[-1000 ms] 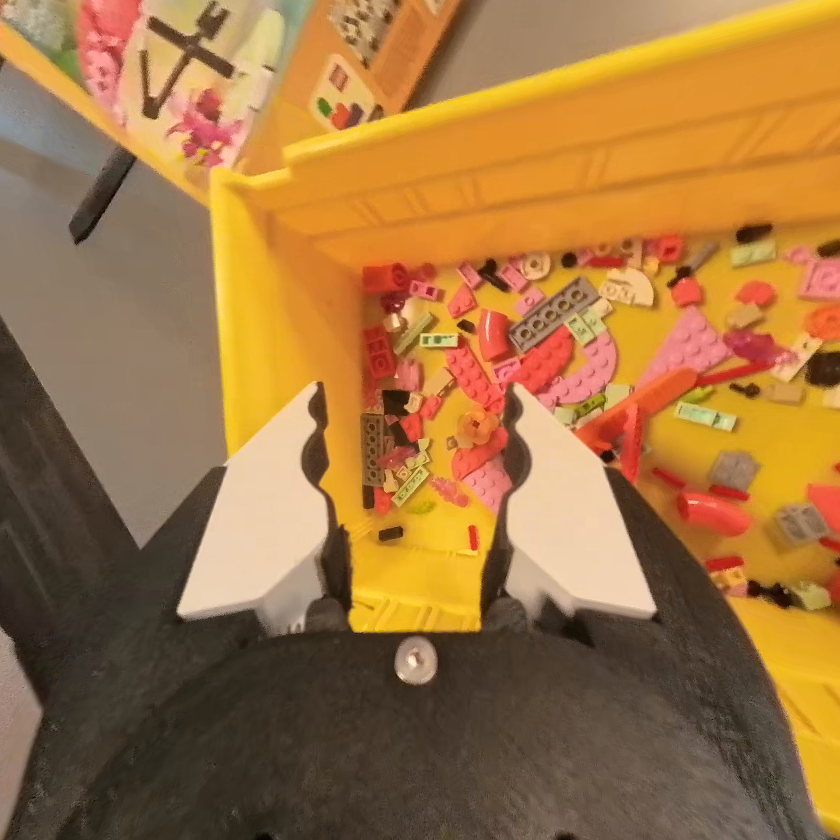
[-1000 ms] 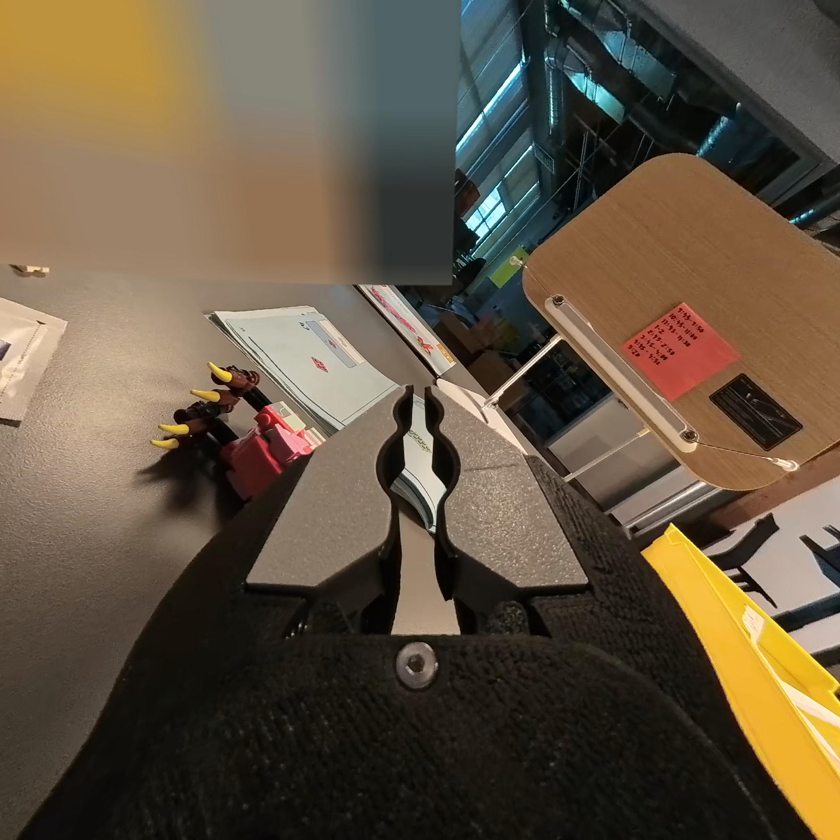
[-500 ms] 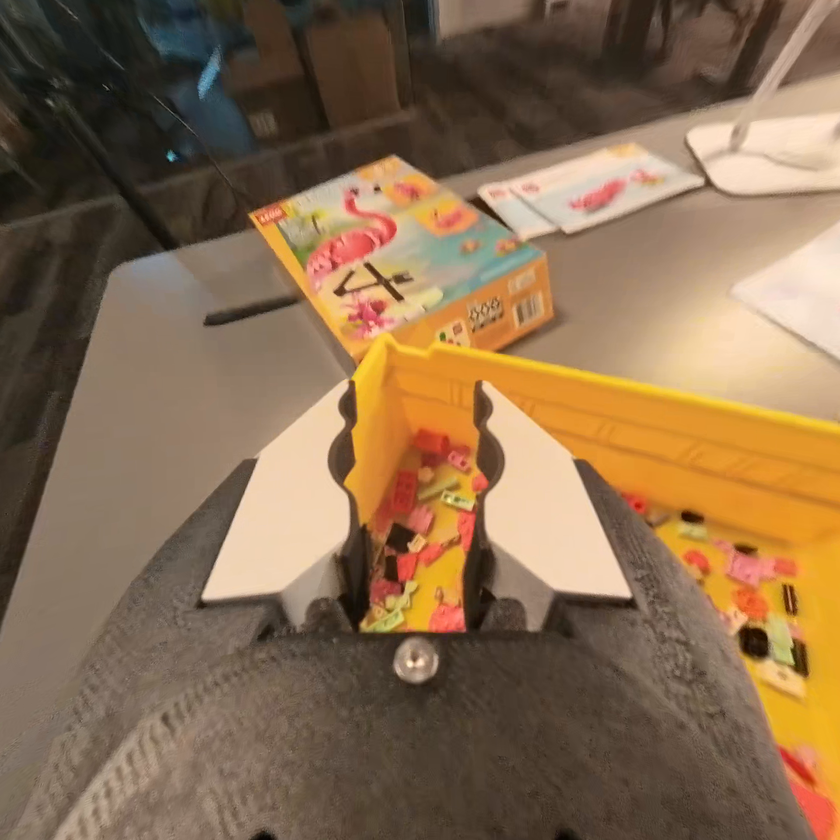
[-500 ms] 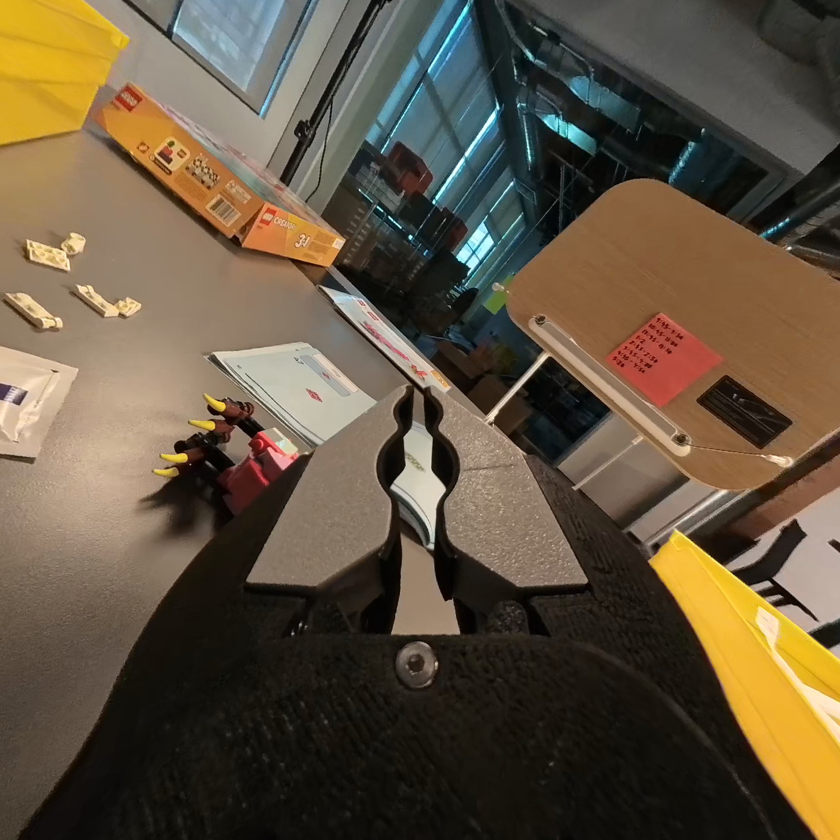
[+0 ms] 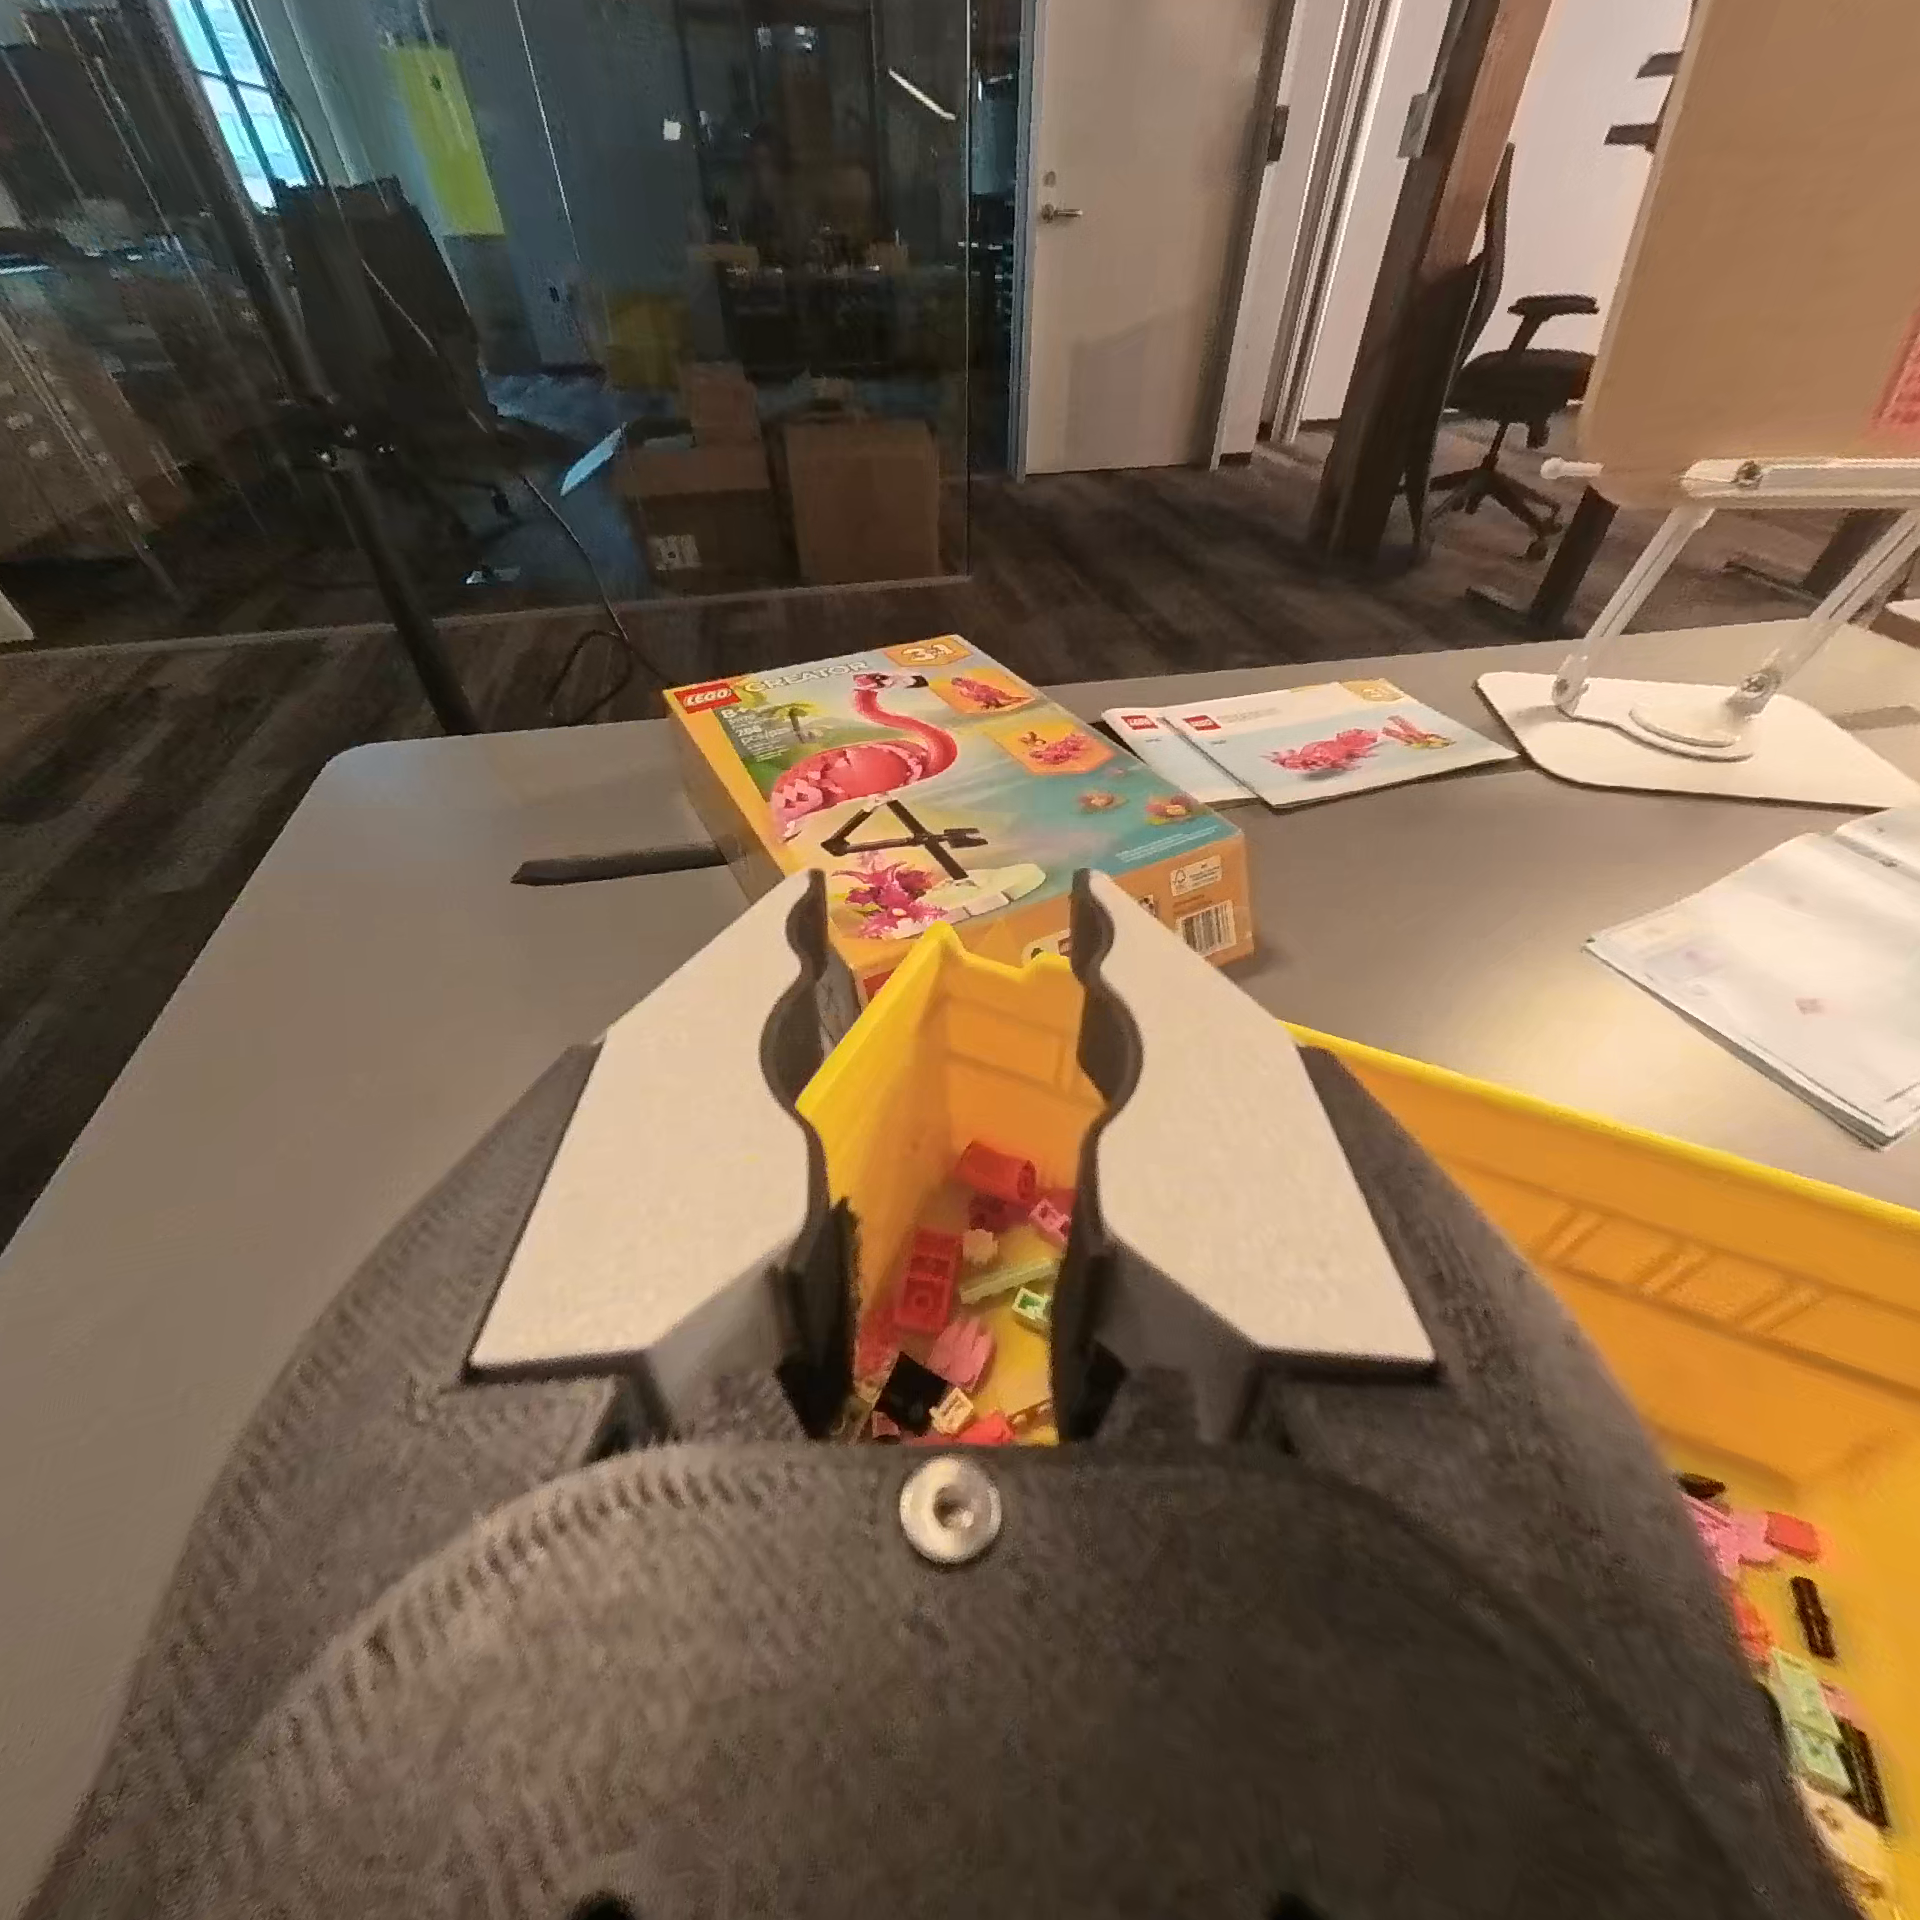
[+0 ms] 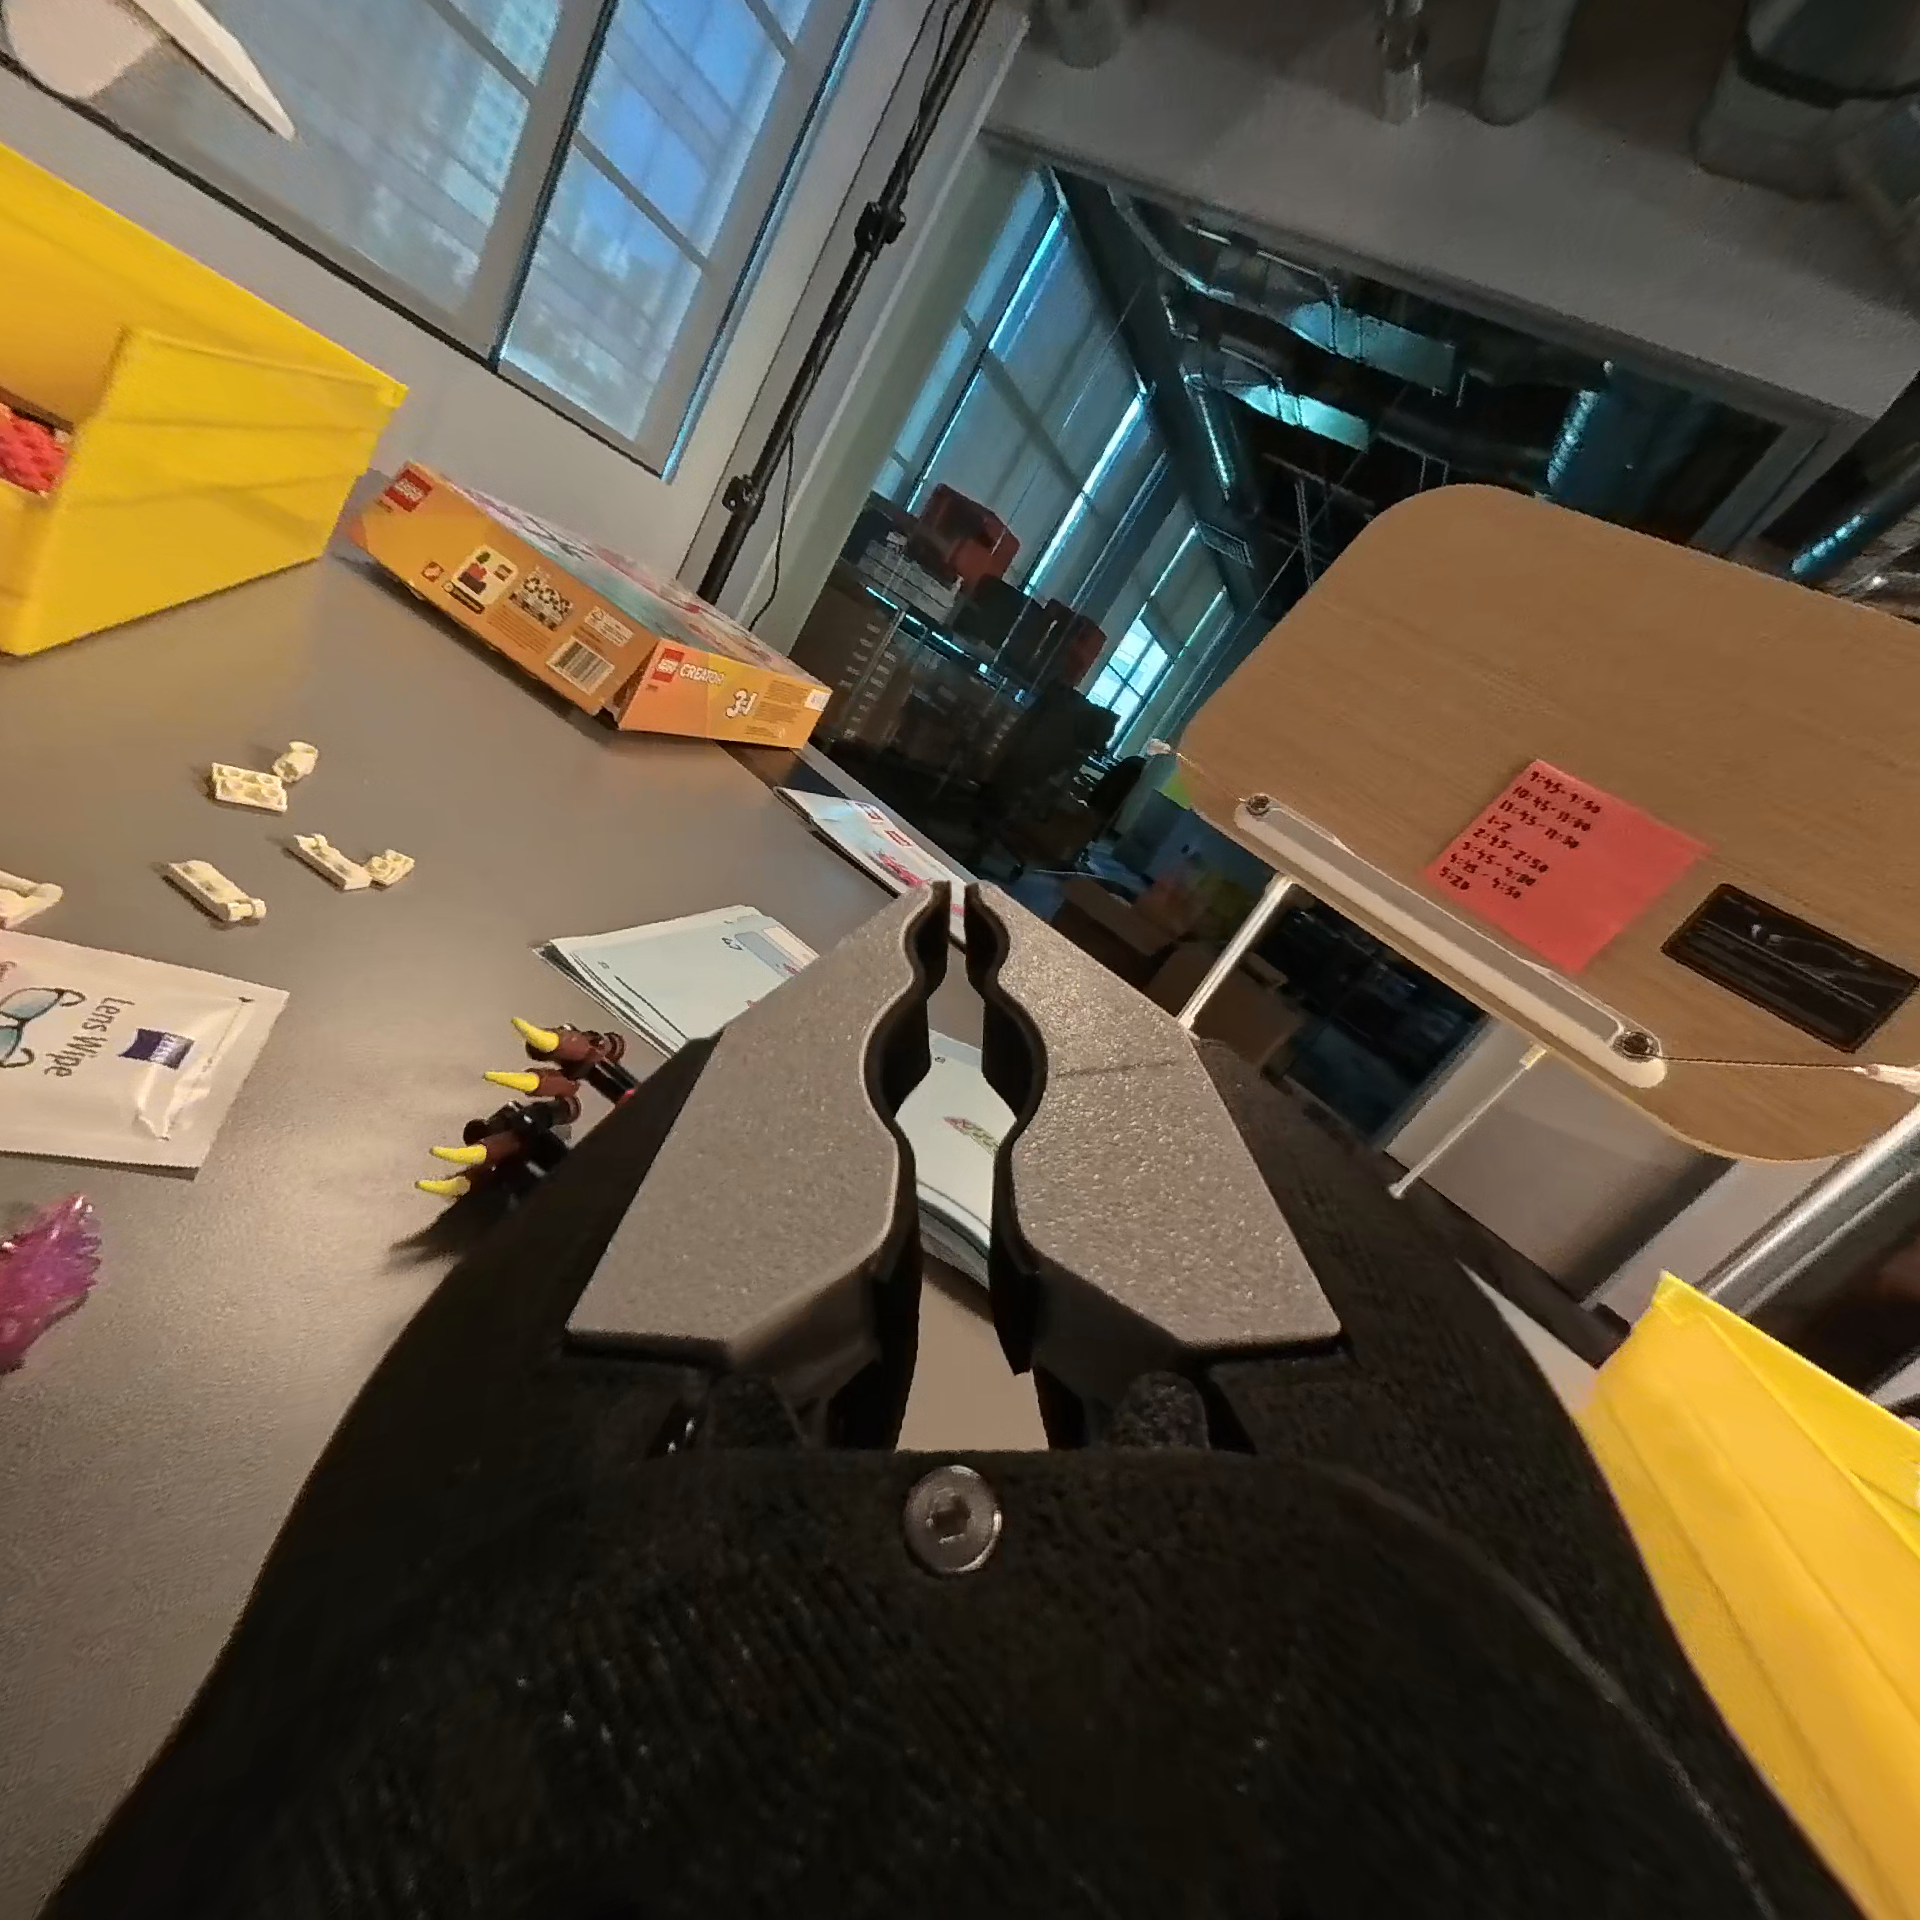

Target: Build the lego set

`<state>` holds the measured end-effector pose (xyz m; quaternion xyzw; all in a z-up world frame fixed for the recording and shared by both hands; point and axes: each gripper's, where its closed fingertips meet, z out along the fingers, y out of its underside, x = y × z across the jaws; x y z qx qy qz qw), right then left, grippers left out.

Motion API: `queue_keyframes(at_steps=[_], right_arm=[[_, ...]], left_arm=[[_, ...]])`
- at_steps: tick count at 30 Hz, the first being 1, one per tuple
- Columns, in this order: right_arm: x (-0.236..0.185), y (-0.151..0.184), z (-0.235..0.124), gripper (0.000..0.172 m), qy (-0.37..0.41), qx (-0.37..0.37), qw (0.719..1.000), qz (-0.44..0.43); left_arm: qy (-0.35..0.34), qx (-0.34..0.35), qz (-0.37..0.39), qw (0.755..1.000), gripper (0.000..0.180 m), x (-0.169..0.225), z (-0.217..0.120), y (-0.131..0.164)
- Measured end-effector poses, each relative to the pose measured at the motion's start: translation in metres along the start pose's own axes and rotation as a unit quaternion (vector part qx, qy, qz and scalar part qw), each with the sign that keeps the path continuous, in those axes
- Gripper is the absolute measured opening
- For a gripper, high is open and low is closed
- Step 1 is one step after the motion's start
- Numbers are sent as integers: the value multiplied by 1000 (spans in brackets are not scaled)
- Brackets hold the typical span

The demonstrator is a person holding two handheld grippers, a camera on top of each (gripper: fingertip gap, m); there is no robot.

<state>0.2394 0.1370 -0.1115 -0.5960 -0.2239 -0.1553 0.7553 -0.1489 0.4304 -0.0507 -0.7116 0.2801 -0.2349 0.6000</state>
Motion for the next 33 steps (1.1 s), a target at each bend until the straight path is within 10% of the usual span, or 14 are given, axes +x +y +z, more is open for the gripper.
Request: queue_keyframes(at_steps=[33], right_arm=[[19,6,5,0,42,-9,999,25]], left_arm=[[11,16,-20,1000,33,-2,-3,-2]])
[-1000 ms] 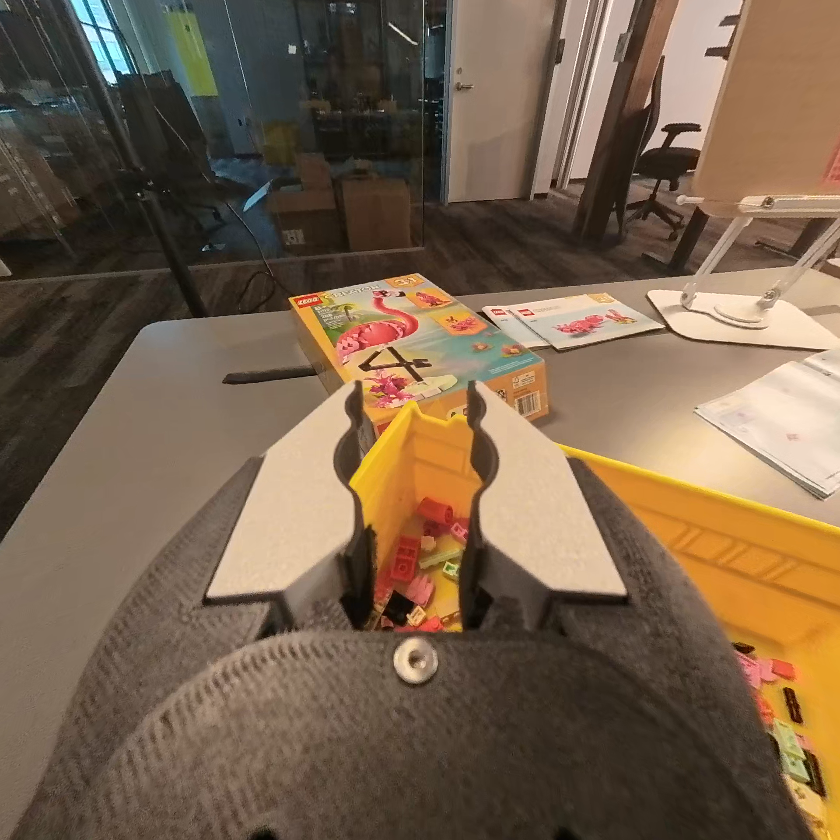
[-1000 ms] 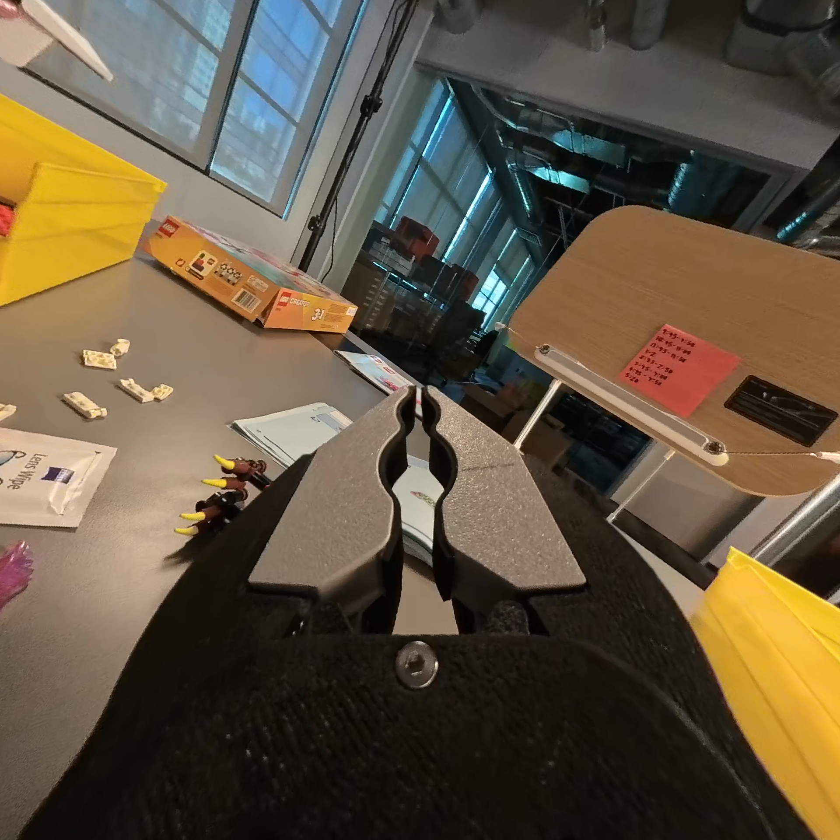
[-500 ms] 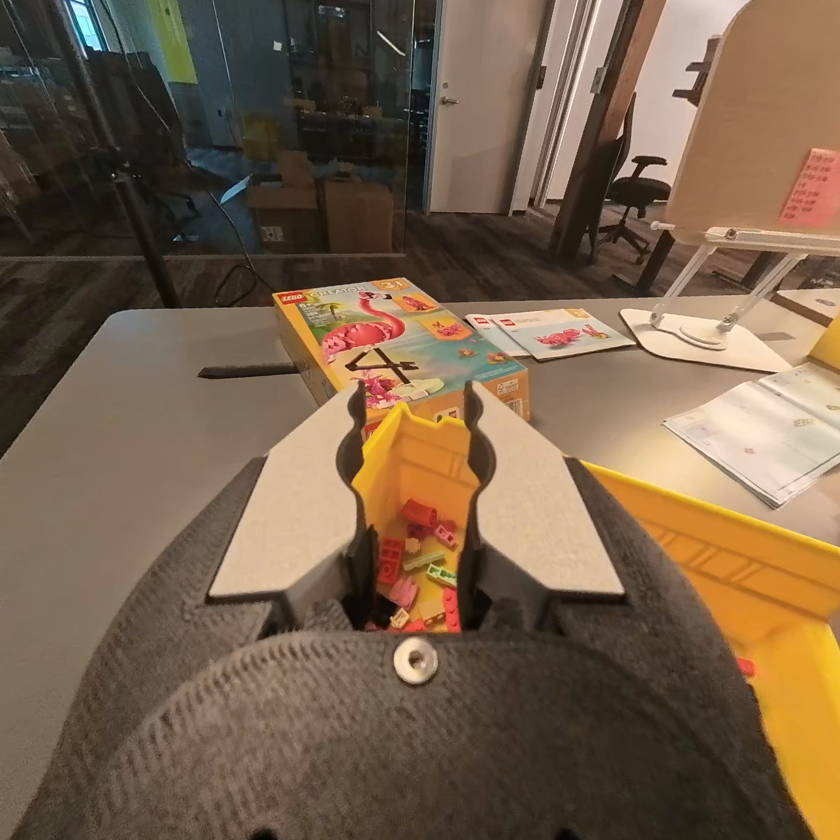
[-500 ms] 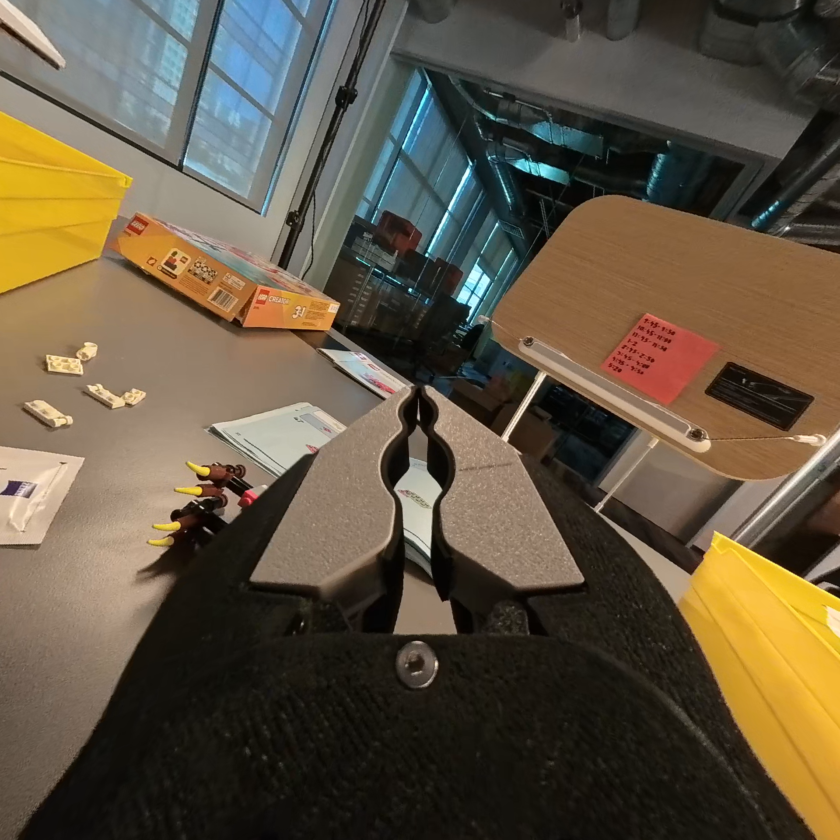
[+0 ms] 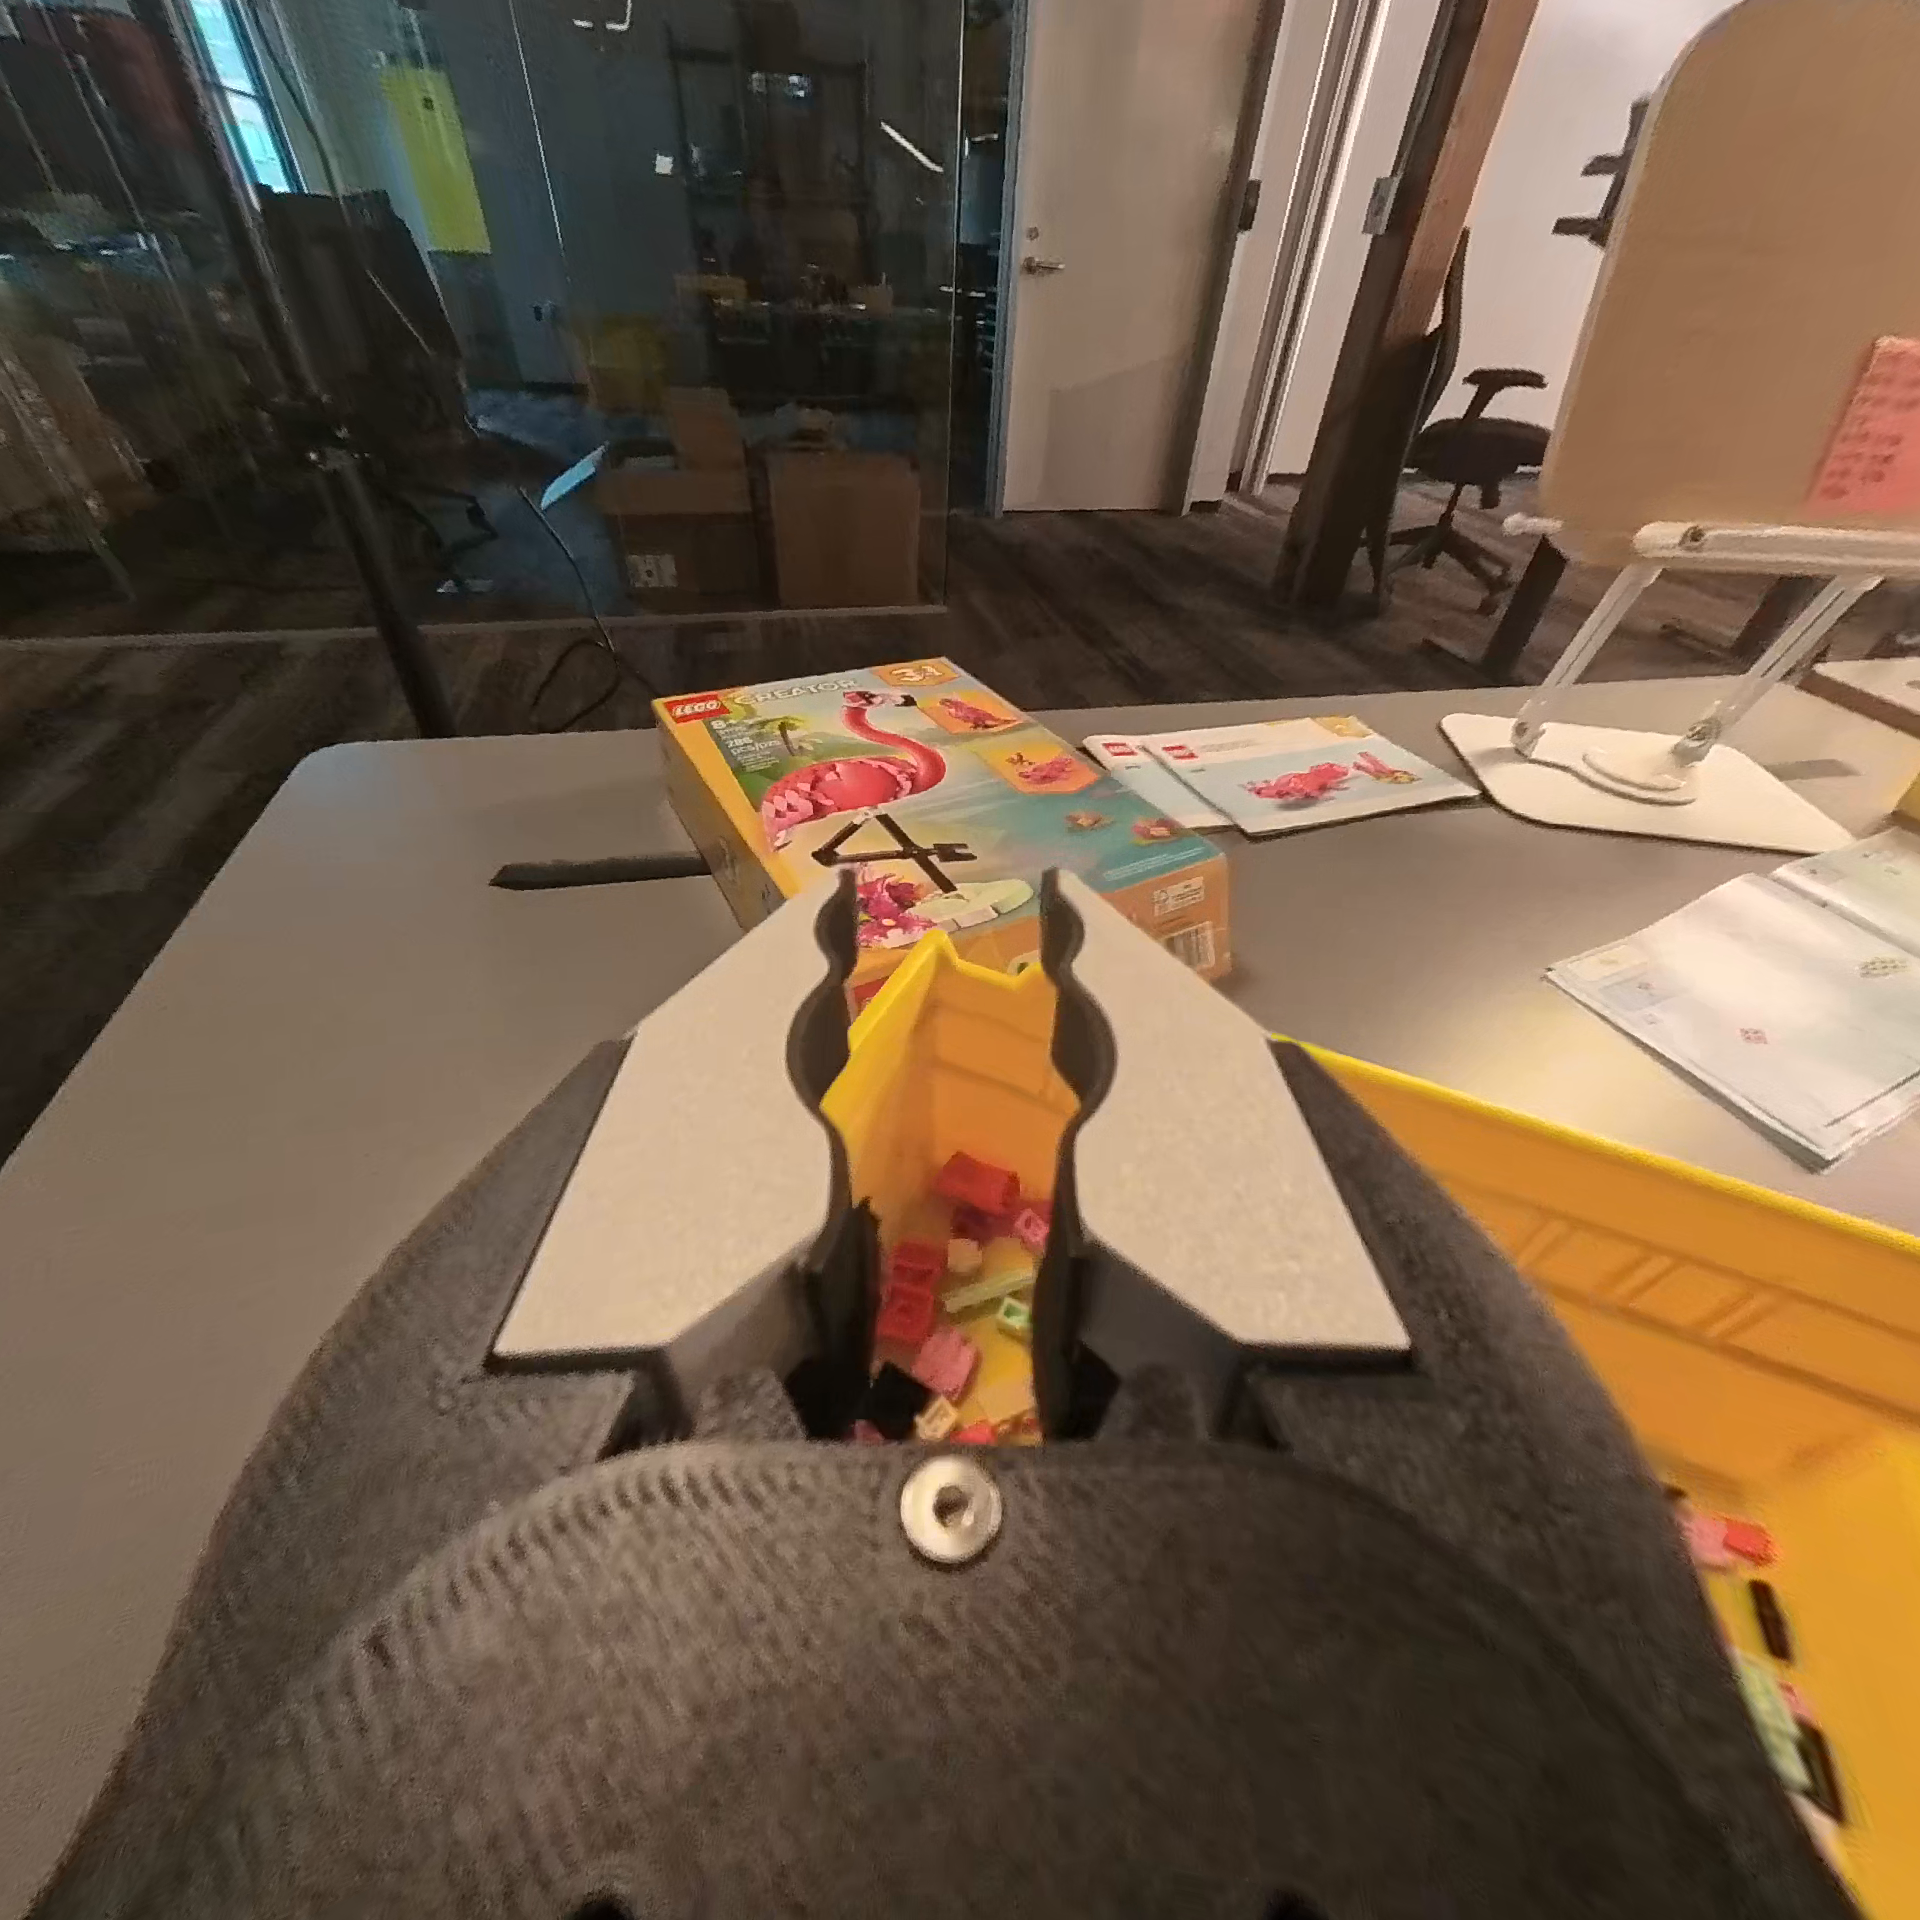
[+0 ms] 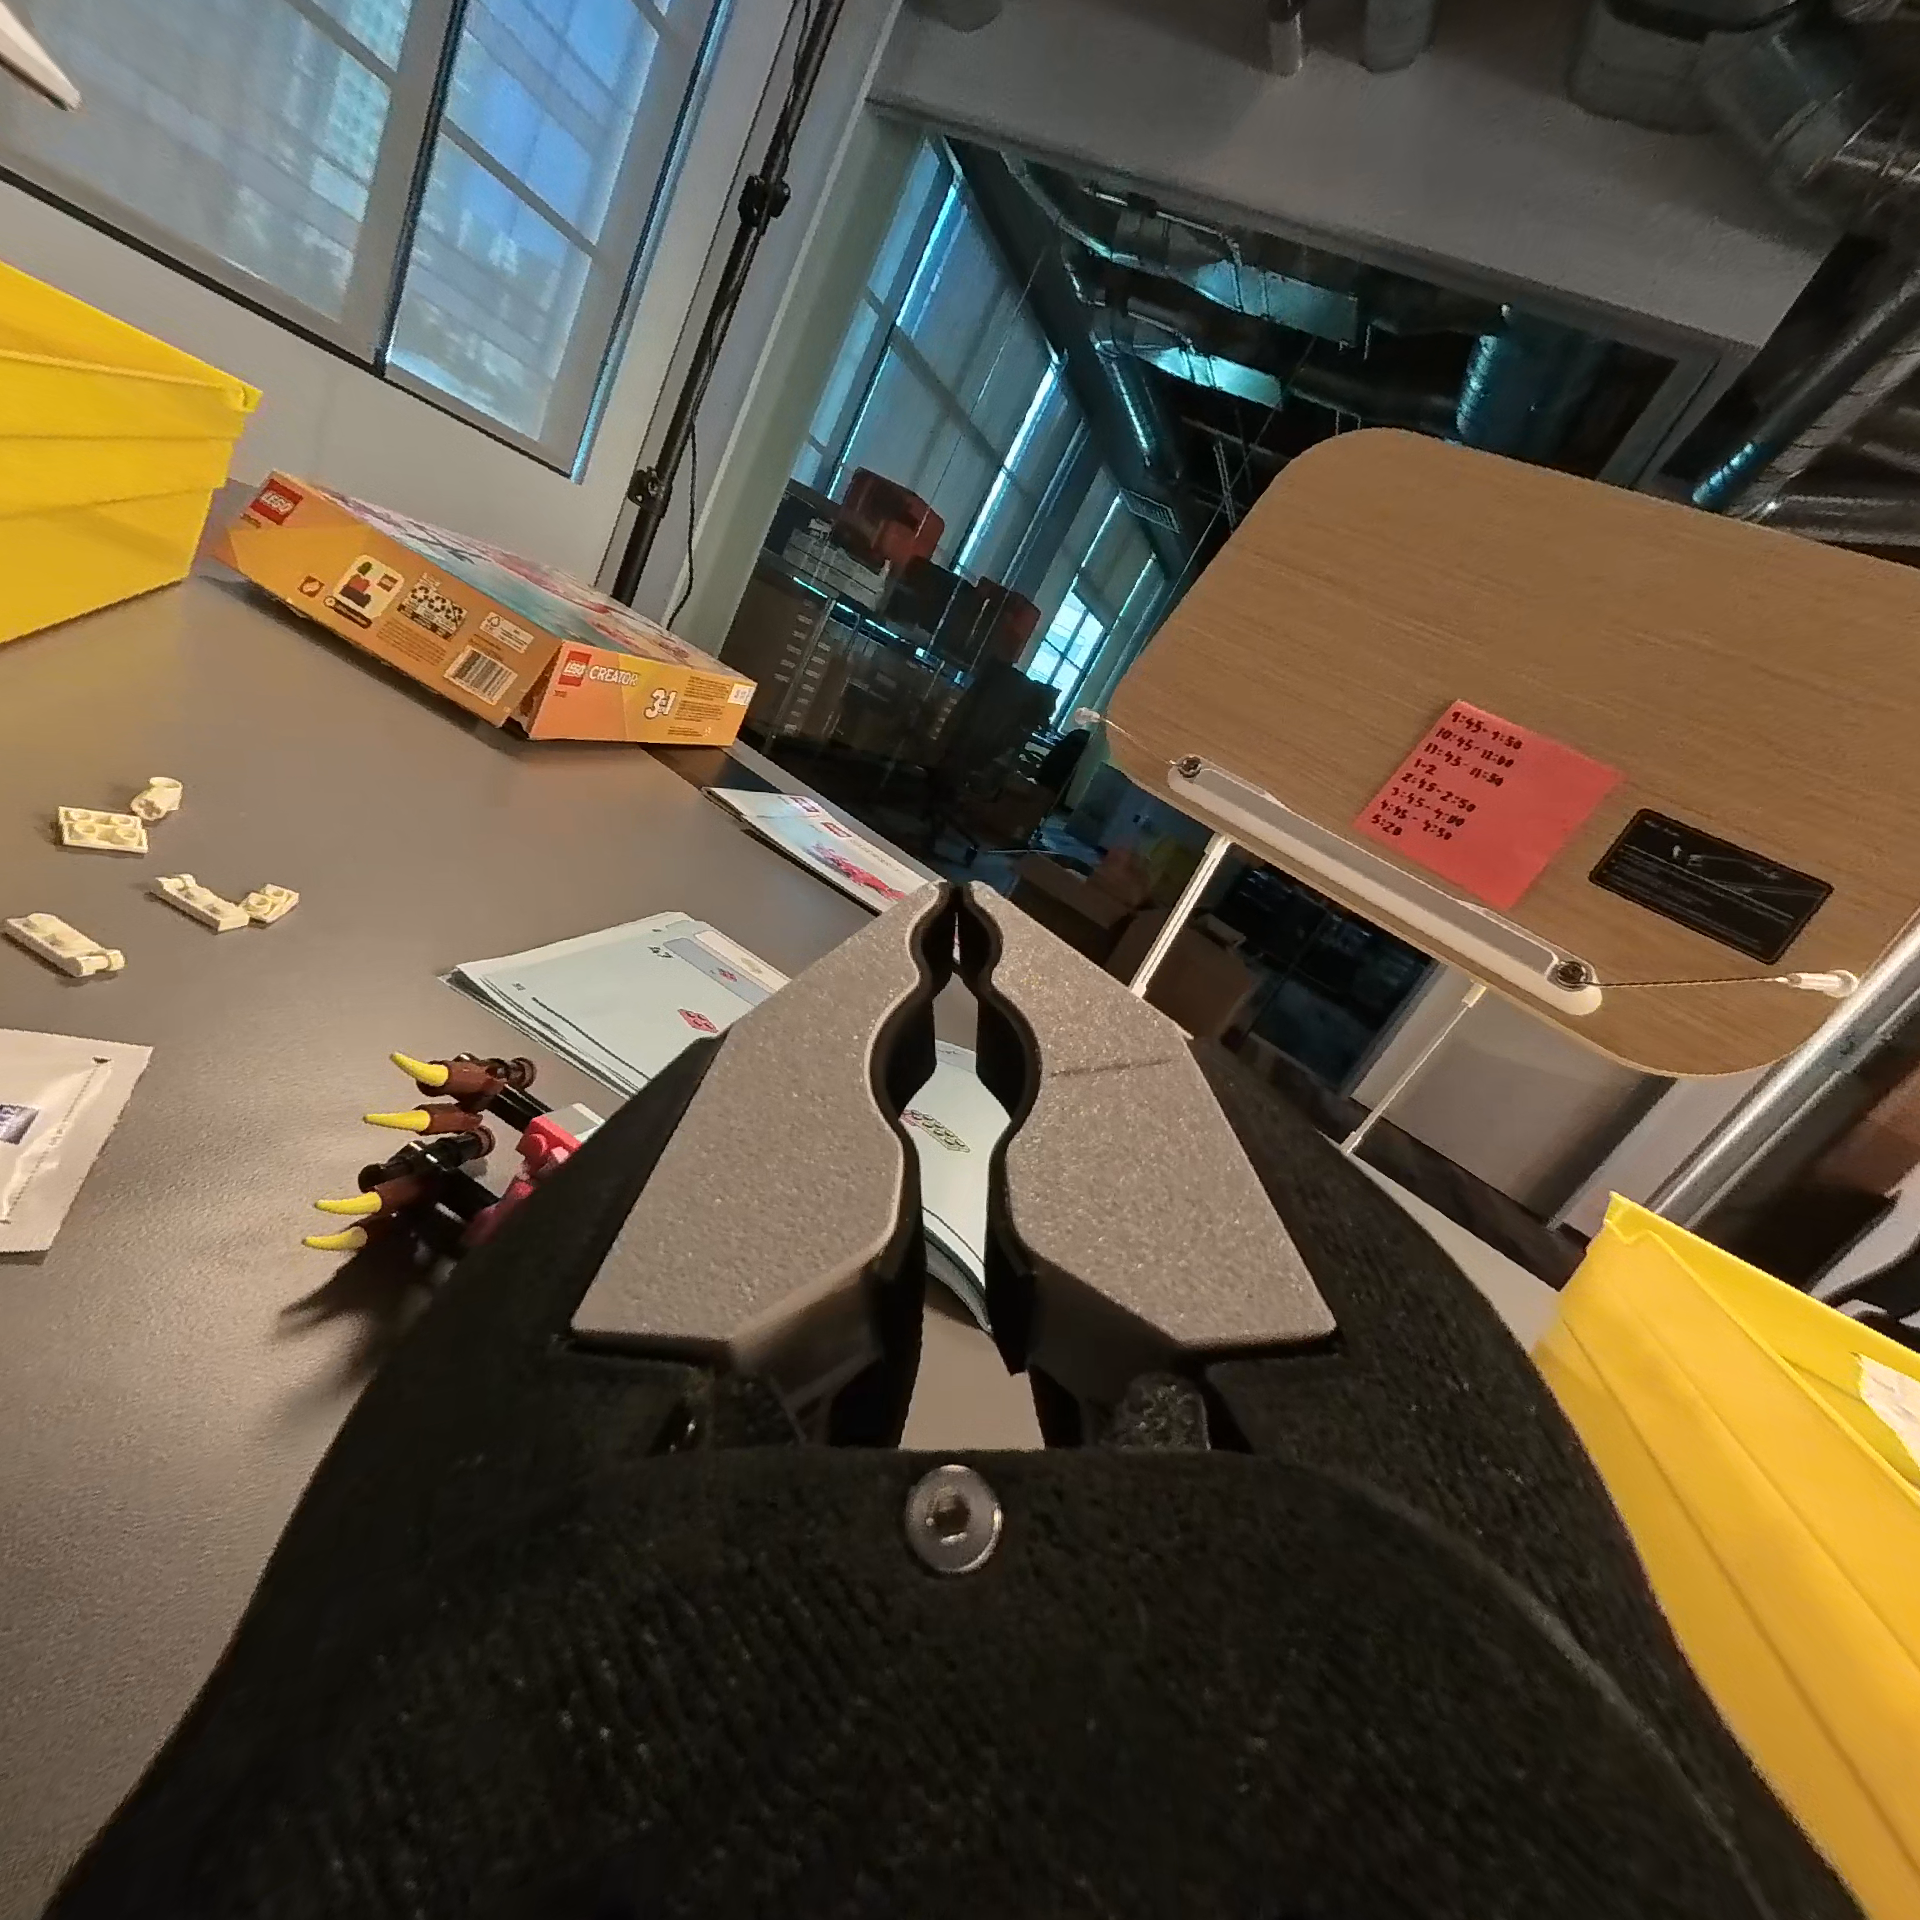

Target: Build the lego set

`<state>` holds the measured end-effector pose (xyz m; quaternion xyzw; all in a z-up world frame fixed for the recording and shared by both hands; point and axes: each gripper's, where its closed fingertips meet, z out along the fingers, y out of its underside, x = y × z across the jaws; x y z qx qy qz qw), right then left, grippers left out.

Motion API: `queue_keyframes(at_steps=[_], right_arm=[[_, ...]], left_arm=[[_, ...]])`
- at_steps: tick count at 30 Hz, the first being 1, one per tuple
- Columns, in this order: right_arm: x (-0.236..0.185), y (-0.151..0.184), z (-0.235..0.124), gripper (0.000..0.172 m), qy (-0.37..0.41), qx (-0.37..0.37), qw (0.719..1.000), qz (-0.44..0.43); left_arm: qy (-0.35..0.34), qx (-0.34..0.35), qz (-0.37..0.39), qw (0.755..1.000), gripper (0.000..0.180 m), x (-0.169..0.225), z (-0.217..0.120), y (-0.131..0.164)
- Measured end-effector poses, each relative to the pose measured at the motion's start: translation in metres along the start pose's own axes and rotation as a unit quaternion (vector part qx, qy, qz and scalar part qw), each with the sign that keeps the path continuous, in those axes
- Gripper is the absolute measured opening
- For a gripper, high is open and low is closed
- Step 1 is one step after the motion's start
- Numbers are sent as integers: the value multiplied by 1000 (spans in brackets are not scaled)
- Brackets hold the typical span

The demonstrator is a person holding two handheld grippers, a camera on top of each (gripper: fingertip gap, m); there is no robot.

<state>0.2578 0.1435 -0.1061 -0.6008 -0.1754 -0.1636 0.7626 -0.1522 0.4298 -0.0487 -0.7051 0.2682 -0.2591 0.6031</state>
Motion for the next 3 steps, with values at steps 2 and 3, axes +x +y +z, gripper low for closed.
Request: queue_keyframes(at_steps=[2,3], right_arm=[[1,0,0,0,1,0,1000,2],[1,0,0,0,1,0,1000,2]], left_arm=[[-1,-9,6,1000,33,1,1,3],[-2,-11,7,1000,33,0,1,3]])
